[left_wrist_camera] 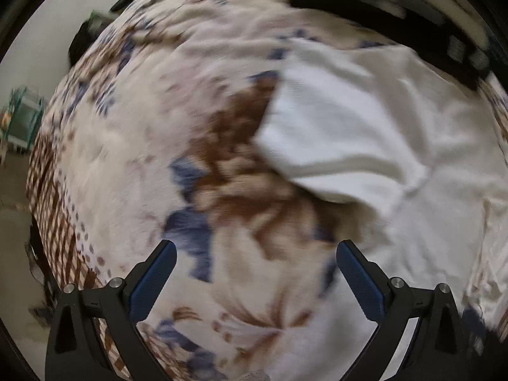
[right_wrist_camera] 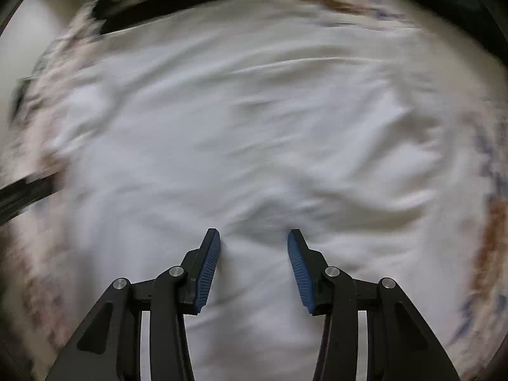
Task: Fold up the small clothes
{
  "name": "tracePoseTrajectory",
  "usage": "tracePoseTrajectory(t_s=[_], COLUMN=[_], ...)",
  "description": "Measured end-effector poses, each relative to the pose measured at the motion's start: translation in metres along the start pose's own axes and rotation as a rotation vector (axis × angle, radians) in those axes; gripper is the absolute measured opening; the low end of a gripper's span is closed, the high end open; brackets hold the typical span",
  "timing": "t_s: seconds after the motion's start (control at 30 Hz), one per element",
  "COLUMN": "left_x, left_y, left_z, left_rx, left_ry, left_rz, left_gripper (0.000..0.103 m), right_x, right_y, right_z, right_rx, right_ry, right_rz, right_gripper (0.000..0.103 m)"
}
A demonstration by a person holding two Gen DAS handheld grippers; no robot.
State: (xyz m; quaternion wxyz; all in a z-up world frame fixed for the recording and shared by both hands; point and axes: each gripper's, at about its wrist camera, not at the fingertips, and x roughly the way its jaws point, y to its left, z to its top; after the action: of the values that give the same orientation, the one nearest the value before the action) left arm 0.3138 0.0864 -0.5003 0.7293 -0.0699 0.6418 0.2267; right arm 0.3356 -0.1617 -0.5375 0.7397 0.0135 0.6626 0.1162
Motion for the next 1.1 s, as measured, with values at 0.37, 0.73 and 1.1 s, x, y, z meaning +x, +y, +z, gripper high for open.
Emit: tracePoseTrajectory(t_s=[0.37,0.73,1.1], left_x=[0.058,0.001,-0.051], left_y=[0.056,-0.003,-0.173], left_z=[0.029,0.066,-0.036], left_rx=[-0.533,-0.221,0.549], left_ry=[0.182,-0.233,-0.288], left_rz=[-0.526,-0.422,-0.481], left_gripper=[0.103,0.004,0.005], right_x=[-0.032,-0.055,-0.075], right_y=[-0.065,-0.113,-0.145], right_z=[-0.026,-0.031,-0.062], right_rx=[0.343,0.460,0.584], right_ry=[-0.068,-0.128,-0.132], right_rz=[-0.067,-0.149,-0.193], right_gripper=[0.048,0.048,0.048])
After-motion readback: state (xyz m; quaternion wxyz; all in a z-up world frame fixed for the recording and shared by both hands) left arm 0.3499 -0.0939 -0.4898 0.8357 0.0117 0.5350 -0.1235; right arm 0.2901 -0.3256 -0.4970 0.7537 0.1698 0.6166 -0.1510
